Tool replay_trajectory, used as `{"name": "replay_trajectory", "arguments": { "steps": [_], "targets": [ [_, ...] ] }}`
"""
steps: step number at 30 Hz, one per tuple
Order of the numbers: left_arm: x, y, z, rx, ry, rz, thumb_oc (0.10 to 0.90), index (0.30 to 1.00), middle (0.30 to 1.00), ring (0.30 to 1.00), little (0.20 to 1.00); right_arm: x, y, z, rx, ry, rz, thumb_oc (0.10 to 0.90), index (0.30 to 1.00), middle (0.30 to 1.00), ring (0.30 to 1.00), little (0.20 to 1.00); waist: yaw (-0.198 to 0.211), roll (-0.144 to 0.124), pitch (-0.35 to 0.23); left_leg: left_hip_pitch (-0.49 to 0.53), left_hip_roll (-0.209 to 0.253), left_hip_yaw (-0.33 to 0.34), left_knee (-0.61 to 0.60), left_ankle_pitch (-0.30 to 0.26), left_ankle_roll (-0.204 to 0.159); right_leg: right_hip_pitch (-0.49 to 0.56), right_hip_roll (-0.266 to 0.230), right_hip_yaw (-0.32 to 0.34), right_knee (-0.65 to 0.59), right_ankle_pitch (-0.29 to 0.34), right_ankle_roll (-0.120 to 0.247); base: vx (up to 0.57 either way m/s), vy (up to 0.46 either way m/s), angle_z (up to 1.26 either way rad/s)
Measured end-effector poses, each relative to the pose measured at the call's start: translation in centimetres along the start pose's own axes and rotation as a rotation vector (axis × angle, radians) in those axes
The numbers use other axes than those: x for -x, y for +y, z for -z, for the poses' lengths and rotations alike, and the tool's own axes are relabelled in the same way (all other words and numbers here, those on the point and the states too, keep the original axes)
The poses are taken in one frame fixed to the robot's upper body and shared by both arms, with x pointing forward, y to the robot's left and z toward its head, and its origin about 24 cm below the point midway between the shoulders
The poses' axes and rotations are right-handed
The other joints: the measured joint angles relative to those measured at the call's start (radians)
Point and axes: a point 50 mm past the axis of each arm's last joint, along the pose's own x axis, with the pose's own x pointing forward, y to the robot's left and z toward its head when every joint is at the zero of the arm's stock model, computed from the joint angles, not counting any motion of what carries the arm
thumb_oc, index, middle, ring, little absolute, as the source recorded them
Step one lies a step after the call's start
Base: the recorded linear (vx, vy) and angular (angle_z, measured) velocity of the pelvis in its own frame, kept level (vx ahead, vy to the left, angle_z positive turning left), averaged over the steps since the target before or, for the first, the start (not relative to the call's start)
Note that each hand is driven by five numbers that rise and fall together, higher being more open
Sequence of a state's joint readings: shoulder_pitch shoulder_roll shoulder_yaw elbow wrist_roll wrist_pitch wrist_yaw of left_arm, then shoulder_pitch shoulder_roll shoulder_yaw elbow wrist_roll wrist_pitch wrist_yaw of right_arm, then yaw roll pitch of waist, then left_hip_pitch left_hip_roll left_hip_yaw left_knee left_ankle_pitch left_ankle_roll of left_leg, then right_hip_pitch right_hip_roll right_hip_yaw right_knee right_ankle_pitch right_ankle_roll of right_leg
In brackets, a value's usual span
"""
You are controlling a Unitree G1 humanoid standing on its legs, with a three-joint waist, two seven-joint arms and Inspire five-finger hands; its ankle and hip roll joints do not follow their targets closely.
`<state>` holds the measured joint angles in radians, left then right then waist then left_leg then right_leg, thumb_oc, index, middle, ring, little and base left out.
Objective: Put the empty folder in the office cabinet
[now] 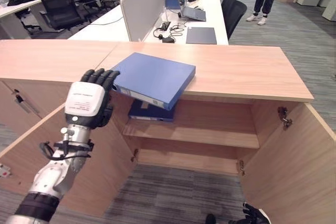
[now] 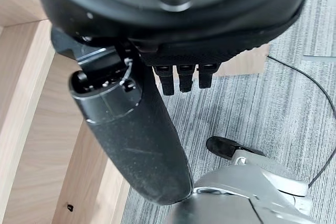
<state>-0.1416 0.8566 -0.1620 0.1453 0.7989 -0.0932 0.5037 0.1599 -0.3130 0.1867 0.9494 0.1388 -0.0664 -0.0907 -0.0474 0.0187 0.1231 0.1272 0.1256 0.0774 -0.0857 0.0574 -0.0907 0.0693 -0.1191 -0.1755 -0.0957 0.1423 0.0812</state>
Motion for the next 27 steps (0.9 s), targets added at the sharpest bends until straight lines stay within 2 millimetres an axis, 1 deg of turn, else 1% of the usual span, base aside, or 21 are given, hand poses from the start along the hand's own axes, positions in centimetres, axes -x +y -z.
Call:
{"name": "replay_trajectory", "arguments": {
  "steps": [1, 5, 9, 13, 19, 20, 22, 24, 27],
  "targets": [
    [-0.4, -0.5, -0.3, 0.001, -0.012, 0.030, 0.800, 0.900, 0.900, 0.900, 0.900, 0.0, -0.1, 0.0, 0.002, 0.002, 0.002, 0.800, 0.900, 0.900, 0.900, 0.900, -0.003, 0.002, -0.003, 0.000, 0.000, 0.001, 0.000, 0.000, 0.000, 0.000, 0.000, 0.001, 0.000, 0.001, 0.001, 0.00, 0.000, 0.00],
    [-1.1, -0.8, -0.8, 0.001, -0.040, 0.054, 0.800, 0.900, 0.900, 0.900, 0.900, 0.0, -0.3, 0.2, 0.007, 0.007, 0.003, 0.800, 0.900, 0.900, 0.900, 0.900, -0.010, 0.004, -0.007, -0.002, 0.001, 0.006, 0.000, 0.000, -0.001, -0.008, 0.001, 0.007, 0.000, 0.003, 0.001, 0.02, 0.011, -0.06],
    [-1.4, -0.7, -0.6, -0.012, -0.042, 0.058, 0.800, 0.900, 0.900, 0.900, 0.900, 0.0, -0.5, 0.1, 0.009, 0.006, 0.005, 0.800, 0.900, 0.900, 0.900, 0.900, -0.011, 0.001, -0.012, 0.001, 0.000, 0.020, 0.000, 0.000, 0.000, -0.012, 0.001, 0.019, 0.000, 0.006, 0.000, 0.02, 0.010, -0.08],
    [-2.2, -1.1, -0.6, -0.054, -0.076, 0.105, 0.800, 0.900, 0.900, 0.900, 0.900, 0.0, -0.5, 0.3, 0.011, 0.014, 0.005, 0.800, 0.900, 0.900, 0.900, 0.900, -0.015, -0.003, -0.018, 0.001, -0.002, 0.021, 0.000, 0.000, -0.001, -0.013, 0.000, 0.020, 0.000, 0.006, 0.001, 0.00, 0.000, 0.00],
    [-2.2, -2.1, -0.9, -0.090, -0.106, 0.165, 0.800, 0.900, 0.900, 0.900, 0.900, 0.0, -0.5, 0.3, 0.011, 0.014, 0.005, 0.800, 0.900, 0.900, 0.900, 0.900, -0.033, -0.006, -0.019, -0.001, -0.003, 0.027, 0.000, 0.000, -0.001, -0.019, -0.001, 0.027, 0.000, 0.009, 0.002, 0.01, 0.004, -0.02],
    [-2.3, -2.4, -1.1, -0.095, -0.117, 0.181, 0.800, 0.900, 0.900, 0.900, 0.900, 0.0, -0.5, 0.5, 0.013, 0.027, 0.008, 0.800, 0.900, 0.900, 0.900, 0.900, -0.035, -0.007, -0.020, -0.002, -0.003, 0.028, 0.000, 0.000, -0.001, -0.020, -0.001, 0.028, 0.000, 0.009, 0.002, 0.00, 0.000, 0.00],
    [-2.4, -2.4, -1.1, -0.097, -0.119, 0.180, 0.800, 0.900, 0.900, 0.900, 0.900, 0.1, -0.6, 0.9, 0.014, 0.040, 0.010, 0.800, 0.900, 0.900, 0.900, 0.900, -0.042, -0.007, -0.020, -0.003, -0.003, 0.029, 0.000, 0.000, -0.001, -0.023, -0.001, 0.030, 0.000, 0.010, 0.003, 0.01, 0.009, -0.02],
    [-3.0, -2.5, -1.1, -0.117, -0.129, 0.185, 0.800, 0.900, 0.900, 0.900, 0.900, 0.1, -0.6, 1.2, 0.014, 0.053, 0.010, 0.800, 0.900, 0.900, 0.900, 0.900, -0.041, -0.008, -0.020, -0.003, -0.004, 0.030, 0.000, 0.000, -0.001, -0.023, -0.001, 0.030, 0.000, 0.010, 0.003, 0.00, 0.000, 0.00],
    [-3.7, -2.4, -1.2, -0.134, -0.136, 0.185, 0.800, 0.900, 0.900, 0.900, 0.900, 0.1, -0.6, 1.1, 0.014, 0.051, 0.010, 0.800, 0.900, 0.900, 0.900, 0.900, -0.046, -0.010, -0.022, -0.003, -0.004, 0.031, 0.000, 0.000, -0.001, -0.024, -0.001, 0.032, 0.000, 0.010, 0.004, 0.00, 0.000, 0.00]
  ]
}}
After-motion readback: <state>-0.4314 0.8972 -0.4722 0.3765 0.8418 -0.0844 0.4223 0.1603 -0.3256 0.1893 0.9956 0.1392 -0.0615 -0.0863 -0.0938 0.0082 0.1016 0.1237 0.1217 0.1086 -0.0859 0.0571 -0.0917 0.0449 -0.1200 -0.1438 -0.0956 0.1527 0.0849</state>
